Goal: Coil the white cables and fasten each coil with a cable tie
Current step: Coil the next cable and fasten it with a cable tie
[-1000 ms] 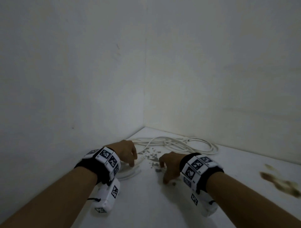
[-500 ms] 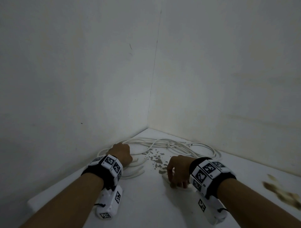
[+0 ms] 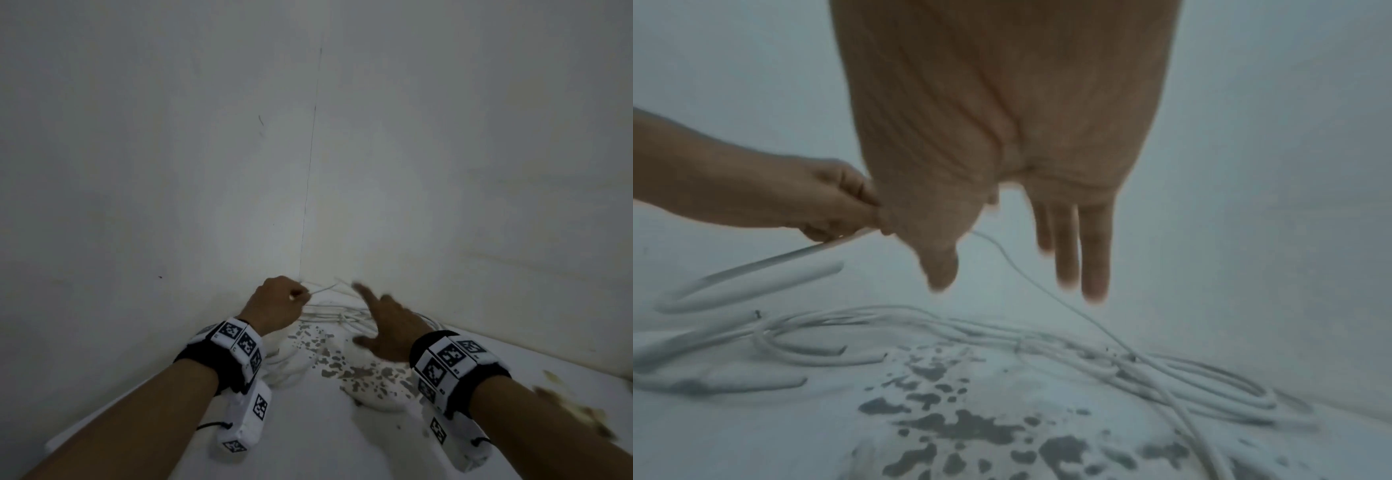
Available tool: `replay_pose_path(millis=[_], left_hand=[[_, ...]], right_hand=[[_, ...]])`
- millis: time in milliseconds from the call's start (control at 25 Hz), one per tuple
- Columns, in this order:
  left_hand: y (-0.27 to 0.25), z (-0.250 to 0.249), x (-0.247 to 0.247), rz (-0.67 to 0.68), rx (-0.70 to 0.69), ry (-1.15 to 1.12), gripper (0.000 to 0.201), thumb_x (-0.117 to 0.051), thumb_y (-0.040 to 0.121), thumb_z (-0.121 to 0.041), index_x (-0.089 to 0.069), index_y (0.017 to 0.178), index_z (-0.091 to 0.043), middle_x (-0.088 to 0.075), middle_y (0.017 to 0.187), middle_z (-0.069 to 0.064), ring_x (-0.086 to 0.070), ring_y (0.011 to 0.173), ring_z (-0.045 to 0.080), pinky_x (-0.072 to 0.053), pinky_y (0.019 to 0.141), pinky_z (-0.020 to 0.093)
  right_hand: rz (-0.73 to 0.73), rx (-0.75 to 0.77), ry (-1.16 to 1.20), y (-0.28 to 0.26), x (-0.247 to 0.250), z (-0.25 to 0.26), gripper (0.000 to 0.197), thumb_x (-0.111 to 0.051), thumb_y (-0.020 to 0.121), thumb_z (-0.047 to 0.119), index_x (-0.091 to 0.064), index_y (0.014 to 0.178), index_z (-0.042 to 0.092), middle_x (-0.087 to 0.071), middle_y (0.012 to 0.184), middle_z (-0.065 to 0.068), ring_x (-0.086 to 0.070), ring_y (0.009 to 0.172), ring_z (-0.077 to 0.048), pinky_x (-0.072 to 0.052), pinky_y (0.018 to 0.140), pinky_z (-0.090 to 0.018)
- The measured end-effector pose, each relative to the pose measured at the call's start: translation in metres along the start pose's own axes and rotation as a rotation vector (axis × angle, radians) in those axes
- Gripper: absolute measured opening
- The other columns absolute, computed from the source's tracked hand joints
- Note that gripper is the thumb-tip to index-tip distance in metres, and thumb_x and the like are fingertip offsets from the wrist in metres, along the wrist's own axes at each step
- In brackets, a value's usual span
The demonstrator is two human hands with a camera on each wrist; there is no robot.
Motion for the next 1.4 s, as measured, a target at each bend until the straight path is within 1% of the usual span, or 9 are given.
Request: replay_pose_path(millis=[80, 200, 320, 520, 640, 760, 960, 1160, 1400], left_hand=[[0.004, -0.046, 0.003, 0.031, -0.128, -0.193, 0.028, -0.064, 0.092, -0.038, -0.076, 0.106, -0.018, -0.074, 0.107, -0.004, -0.064, 0.096, 0.004, -0.045, 0.08, 0.013], [0.005, -0.096, 0.011, 0.011, -0.213, -0.338, 0.023, -0.068, 0.089, -0.037, -0.077, 0.099, -0.019, -0.075, 0.097, -0.006, -0.063, 0.083, -0.001, -0.043, 0.074, 0.015], [0.007, -0.109, 0.007, 0.057, -0.139, -0.342, 0.026, -0.065, 0.09, -0.044, -0.074, 0.079, -0.022, -0.073, 0.082, -0.002, -0.059, 0.068, 0.006, -0.046, 0.063, 0.021], [-0.008, -0.126, -0.012, 0.187, 0.283, -1.061, 0.037, -0.065, 0.088, -0.048, -0.063, 0.069, -0.017, -0.059, 0.061, -0.003, -0.058, 0.06, 0.012, -0.046, 0.061, 0.027], [-0.004, -0.154, -0.018, 0.184, 0.365, -1.576, 0.04, -0.058, 0.093, -0.046, -0.053, 0.066, -0.018, -0.04, 0.048, -0.007, -0.041, 0.04, 0.008, -0.045, 0.055, 0.026], [0.008, -0.187, -0.028, 0.2, 0.351, -1.729, 0.041, -0.036, 0.104, -0.043, -0.053, 0.081, -0.013, -0.028, 0.046, -0.006, -0.024, 0.032, 0.007, -0.031, 0.036, 0.018], [0.032, -0.221, -0.025, 0.133, 0.263, -1.837, 0.037, -0.025, 0.107, -0.03, -0.055, 0.095, -0.013, -0.036, 0.049, -0.005, -0.024, 0.033, 0.008, -0.02, 0.033, 0.015], [0.031, -0.25, -0.041, 0.1, 0.162, -1.722, 0.028, -0.034, 0.106, -0.029, -0.059, 0.111, -0.02, -0.056, 0.069, -0.002, -0.046, 0.05, 0.01, -0.033, 0.049, 0.022], [-0.013, -0.3, -0.085, 0.342, -0.16, -1.002, 0.036, -0.031, 0.107, -0.03, -0.06, 0.119, -0.012, -0.058, 0.064, 0.0, -0.052, 0.056, 0.013, -0.042, 0.056, 0.023]], right_hand=[[-0.18, 0.05, 0.083, 0.003, 0.028, 0.0, 0.083, -0.06, 0.094, 0.045, -0.004, 0.155, 0.042, -0.02, 0.158, -0.013, -0.03, 0.143, -0.033, -0.039, 0.109, -0.05], [-0.386, 0.066, 0.02, -0.003, 0.074, -0.007, 0.035, -0.046, 0.102, 0.038, -0.046, 0.137, 0.034, -0.041, 0.143, -0.012, -0.033, 0.138, -0.032, -0.035, 0.105, -0.048], [-0.65, -0.01, -0.159, -0.028, 0.126, -0.035, 0.029, -0.042, 0.104, 0.037, -0.063, 0.122, 0.029, -0.043, 0.143, -0.017, -0.029, 0.138, -0.035, -0.029, 0.107, -0.053], [-0.567, -0.157, -0.258, -0.061, 0.154, -0.098, 0.033, -0.03, 0.107, 0.038, -0.056, 0.12, 0.022, -0.059, 0.131, -0.008, -0.029, 0.145, -0.029, -0.014, 0.116, -0.056], [-0.476, -0.205, -0.191, -0.086, 0.147, -0.131, 0.032, -0.027, 0.106, 0.042, -0.052, 0.108, 0.022, -0.069, 0.106, -0.006, -0.061, 0.109, -0.031, -0.034, 0.104, -0.047], [-0.352, -0.21, 0.004, -0.105, 0.121, -0.158, 0.047, -0.03, 0.102, 0.056, -0.06, 0.102, 0.02, -0.068, 0.101, -0.01, -0.063, 0.096, -0.031, -0.049, 0.087, -0.04], [-0.111, -0.261, 0.207, -0.135, 0.05, -0.197, 0.049, -0.021, 0.102, 0.058, -0.061, 0.095, 0.03, -0.064, 0.1, 0.01, -0.06, 0.111, -0.024, -0.042, 0.102, -0.039], [-0.337, -0.099, 0.363, -0.164, 0.04, -0.173, 0.029, -0.048, 0.102, 0.035, -0.059, 0.076, 0.027, -0.056, 0.052, 0.023, -0.053, 0.054, 0.004, -0.042, 0.061, -0.017], [-0.689, -0.042, 0.262, -0.176, 0.076, -0.139, 0.029, -0.053, 0.096, 0.048, -0.07, 0.088, 0.026, -0.07, 0.081, 0.006, -0.062, 0.072, -0.016, -0.05, 0.067, -0.031]])
Point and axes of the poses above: each hand's wrist, its own y-axis towards the middle knuckle, its own x-axis out of the back of the hand, z = x × y, the point moved 7 cm from there along y, towards the middle knuckle
